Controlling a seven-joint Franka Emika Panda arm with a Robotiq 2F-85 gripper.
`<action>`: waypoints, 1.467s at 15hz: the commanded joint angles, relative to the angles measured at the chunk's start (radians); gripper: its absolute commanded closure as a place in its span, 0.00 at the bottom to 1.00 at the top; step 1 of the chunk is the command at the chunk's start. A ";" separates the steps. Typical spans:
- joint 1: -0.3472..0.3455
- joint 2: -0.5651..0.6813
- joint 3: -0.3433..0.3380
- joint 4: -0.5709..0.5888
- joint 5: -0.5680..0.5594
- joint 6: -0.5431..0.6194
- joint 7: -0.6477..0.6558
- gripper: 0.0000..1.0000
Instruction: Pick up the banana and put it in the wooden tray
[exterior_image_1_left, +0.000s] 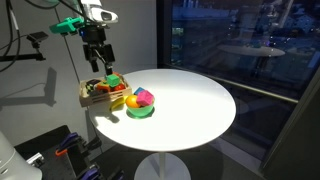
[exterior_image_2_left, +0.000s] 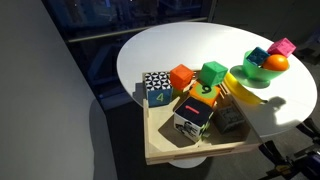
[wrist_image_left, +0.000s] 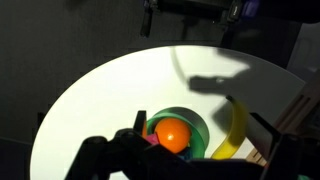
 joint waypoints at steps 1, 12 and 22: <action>0.016 0.061 0.025 0.042 0.030 0.045 0.054 0.00; 0.022 0.279 0.077 0.044 0.080 0.277 0.192 0.00; 0.031 0.413 0.087 0.027 0.070 0.378 0.264 0.00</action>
